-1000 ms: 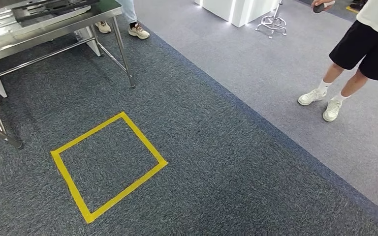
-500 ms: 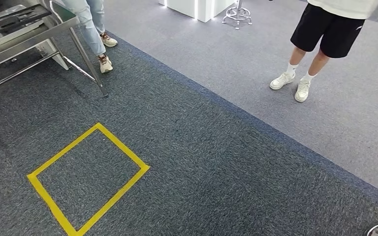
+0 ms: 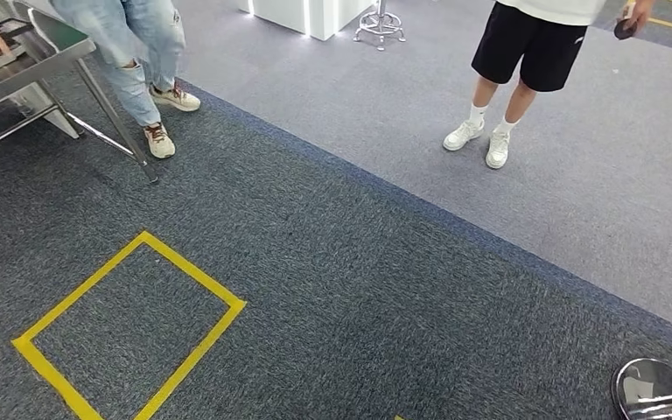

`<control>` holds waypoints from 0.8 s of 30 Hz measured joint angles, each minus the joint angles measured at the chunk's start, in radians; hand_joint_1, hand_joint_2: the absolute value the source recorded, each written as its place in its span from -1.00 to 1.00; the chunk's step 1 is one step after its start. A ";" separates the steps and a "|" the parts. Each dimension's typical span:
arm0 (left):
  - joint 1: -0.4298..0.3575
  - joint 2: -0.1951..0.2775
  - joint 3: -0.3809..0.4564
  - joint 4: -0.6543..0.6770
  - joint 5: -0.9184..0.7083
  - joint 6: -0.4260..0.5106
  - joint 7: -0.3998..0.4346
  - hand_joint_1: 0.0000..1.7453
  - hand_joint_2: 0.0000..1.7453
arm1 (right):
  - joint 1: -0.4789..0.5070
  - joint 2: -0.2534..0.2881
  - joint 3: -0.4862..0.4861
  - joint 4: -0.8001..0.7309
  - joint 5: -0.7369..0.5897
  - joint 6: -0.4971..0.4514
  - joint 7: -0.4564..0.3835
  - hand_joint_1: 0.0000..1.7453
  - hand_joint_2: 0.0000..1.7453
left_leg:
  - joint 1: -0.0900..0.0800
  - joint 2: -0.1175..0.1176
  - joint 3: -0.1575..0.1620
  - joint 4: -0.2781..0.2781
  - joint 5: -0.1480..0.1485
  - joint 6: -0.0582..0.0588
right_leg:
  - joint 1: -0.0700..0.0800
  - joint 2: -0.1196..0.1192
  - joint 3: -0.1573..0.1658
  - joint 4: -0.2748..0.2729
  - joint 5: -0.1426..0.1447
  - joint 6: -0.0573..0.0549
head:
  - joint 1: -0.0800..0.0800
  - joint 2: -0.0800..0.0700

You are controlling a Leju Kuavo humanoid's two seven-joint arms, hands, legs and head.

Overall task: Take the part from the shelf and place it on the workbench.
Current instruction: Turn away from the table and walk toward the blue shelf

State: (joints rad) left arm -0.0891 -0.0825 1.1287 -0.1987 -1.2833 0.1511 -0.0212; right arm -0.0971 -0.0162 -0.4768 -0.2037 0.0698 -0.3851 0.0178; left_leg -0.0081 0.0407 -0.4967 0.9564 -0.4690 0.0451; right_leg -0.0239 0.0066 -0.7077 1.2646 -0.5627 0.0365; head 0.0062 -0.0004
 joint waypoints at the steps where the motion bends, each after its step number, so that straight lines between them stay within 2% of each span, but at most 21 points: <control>1: 0.000 -0.001 0.000 0.000 0.004 0.000 0.000 -1.00 1.00 | 0.000 0.000 0.000 0.000 0.003 0.004 0.002 -1.00 -1.00 | 0.004 0.009 0.000 0.005 -0.004 -0.006 | -0.005 -0.007 0.025 -0.043 0.028 0.007 | 0.000 0.000; 2: 0.000 -0.003 0.000 0.000 0.007 0.001 0.000 -1.00 1.00 | -0.001 0.000 0.000 0.000 0.006 0.007 0.004 -1.00 -1.00 | 0.008 0.018 -0.001 0.013 -0.010 -0.013 | -0.011 -0.021 0.063 -0.111 0.060 0.014 | 0.000 0.000; 3: -0.001 -0.003 0.001 0.000 0.009 0.002 0.000 -1.00 1.00 | -0.004 0.000 0.000 0.000 0.008 0.010 0.007 -1.00 -1.00 | 0.009 0.026 -0.003 0.023 -0.018 -0.022 | -0.012 -0.037 0.097 -0.171 0.082 0.016 | 0.001 0.000; 4: -0.001 -0.004 0.001 -0.001 0.011 0.004 0.000 -1.00 1.00 | -0.007 0.000 0.000 0.000 0.009 0.012 0.010 -1.00 -1.00 | 0.009 0.032 -0.005 0.032 -0.026 -0.030 | -0.012 -0.047 0.120 -0.214 0.094 0.012 | 0.000 0.000; 5: -0.002 -0.003 0.002 -0.001 0.013 0.006 0.000 -1.00 1.00 | -0.010 0.000 -0.001 0.000 0.009 0.013 0.012 -1.00 -1.00 | 0.008 0.038 -0.005 0.039 -0.033 -0.038 | -0.010 -0.052 0.129 -0.232 0.096 0.004 | -0.001 0.000; 7: -0.003 -0.005 0.002 -0.002 0.014 0.009 0.000 -1.00 1.00 | -0.012 -0.001 -0.003 0.000 0.007 0.013 0.016 -1.00 -1.00 | 0.009 0.049 -0.001 0.043 -0.040 -0.050 | -0.004 -0.039 0.127 -0.232 0.092 -0.017 | -0.005 0.000; 8: -0.004 -0.006 0.002 -0.002 0.014 0.010 0.000 -1.00 1.00 | -0.012 -0.001 -0.005 0.000 0.006 0.013 0.018 -1.00 -1.00 | 0.012 0.049 0.002 0.046 -0.044 -0.056 | -0.004 -0.032 0.127 -0.233 0.093 -0.024 | -0.007 0.000; 9: -0.004 -0.007 0.002 -0.002 0.014 0.010 0.000 -1.00 1.00 | -0.012 -0.002 -0.007 0.000 0.005 0.012 0.021 -1.00 -1.00 | 0.015 0.039 -0.001 0.059 -0.056 -0.061 | -0.004 -0.025 0.126 -0.234 0.095 -0.031 | -0.007 0.000; 10: -0.004 -0.008 0.002 -0.002 0.014 0.010 0.000 -1.00 1.00 | -0.013 -0.002 -0.008 0.000 0.004 0.012 0.024 -1.00 -1.00 | 0.018 0.022 -0.014 0.091 -0.080 -0.065 | -0.004 -0.018 0.125 -0.236 0.097 -0.037 | -0.008 0.000; 12: -0.002 -0.010 0.002 -0.002 0.014 0.010 0.001 -1.00 1.00 | -0.015 -0.002 -0.010 0.000 0.002 0.012 0.030 -1.00 -1.00 | 0.021 -0.017 -0.071 0.215 -0.151 -0.069 | -0.001 -0.004 0.120 -0.237 0.100 -0.045 | -0.011 0.000; 13: -0.001 -0.010 0.002 -0.002 0.014 0.010 0.002 -1.00 1.00 | -0.015 -0.002 -0.012 0.000 0.000 0.014 0.032 -1.00 -1.00 | 0.020 -0.026 -0.106 0.286 -0.181 -0.068 | 0.001 0.005 0.118 -0.236 0.101 -0.047 | -0.011 0.000; 14: 0.001 -0.010 0.003 -0.002 0.014 0.010 0.004 -1.00 1.00 | -0.015 -0.002 -0.015 0.000 -0.002 0.016 0.034 -1.00 -1.00 | 0.020 -0.030 -0.130 0.333 -0.192 -0.066 | 0.004 0.015 0.116 -0.236 0.101 -0.048 | -0.011 0.000; 15: 0.002 -0.010 0.003 -0.002 0.014 0.009 0.005 -1.00 1.00 | -0.014 -0.003 -0.018 0.000 -0.004 0.020 0.035 -1.00 -1.00 | 0.020 -0.032 -0.138 0.344 -0.183 -0.062 | 0.006 0.025 0.116 -0.236 0.102 -0.049 | -0.011 0.000; 16: 0.002 -0.010 0.003 -0.002 0.014 0.009 0.006 -1.00 1.00 | -0.013 -0.003 -0.021 0.000 -0.007 0.023 0.035 -1.00 -1.00 | 0.020 -0.035 -0.126 0.314 -0.154 -0.057 | 0.008 0.036 0.117 -0.236 0.102 -0.049 | -0.011 0.000; 17: 0.002 -0.010 0.003 -0.002 0.014 0.009 0.007 -1.00 1.00 | -0.013 -0.003 -0.023 0.000 -0.009 0.025 0.035 -1.00 -1.00 | 0.019 -0.044 -0.098 0.250 -0.112 -0.051 | 0.009 0.048 0.119 -0.235 0.102 -0.048 | -0.011 0.000; 19: 0.002 -0.010 0.003 -0.002 0.014 0.008 0.008 -1.00 1.00 | -0.014 -0.003 -0.027 0.000 -0.015 0.029 0.036 -1.00 -1.00 | 0.018 -0.089 -0.042 0.116 -0.051 -0.041 | 0.009 0.068 0.119 -0.234 0.104 -0.044 | -0.010 0.000; 20: 0.002 -0.010 0.003 -0.002 0.013 0.008 0.008 -1.00 1.00 | -0.014 -0.002 -0.029 0.000 -0.017 0.030 0.036 -1.00 -1.00 | 0.015 -0.106 -0.027 0.077 -0.038 -0.037 | 0.007 0.078 0.116 -0.234 0.106 -0.039 | -0.011 0.000; 21: 0.002 -0.010 0.003 -0.002 0.013 0.008 0.008 -1.00 1.00 | -0.014 -0.002 -0.032 0.000 -0.020 0.031 0.037 -1.00 -1.00 | 0.013 -0.115 -0.023 0.062 -0.036 -0.035 | 0.004 0.088 0.112 -0.235 0.109 -0.032 | -0.010 0.000; 23: 0.000 -0.010 0.003 -0.002 0.010 0.008 0.007 -1.00 1.00 | -0.010 -0.002 -0.041 0.000 -0.028 0.033 0.040 -1.00 -1.00 | 0.010 -0.098 -0.020 0.051 -0.030 -0.028 | 0.001 0.100 0.108 -0.238 0.115 -0.018 | -0.011 0.000; 24: -0.001 -0.011 0.002 -0.002 0.008 0.007 0.006 -1.00 1.00 | -0.006 -0.002 -0.046 0.000 -0.033 0.035 0.041 -1.00 -1.00 | 0.011 -0.087 -0.015 0.042 -0.023 -0.022 | 0.002 0.086 0.106 -0.233 0.112 -0.014 | -0.011 0.000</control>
State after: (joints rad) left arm -0.0901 -0.0931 1.1312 -0.2003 -1.2755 0.1577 -0.0156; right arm -0.1033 -0.0179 -0.5230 -0.2036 0.0370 -0.3497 0.0590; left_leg 0.0030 -0.0464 -0.5119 0.9987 -0.4925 0.0235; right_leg -0.0223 0.0929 -0.6021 1.0312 -0.4510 0.0221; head -0.0045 -0.0004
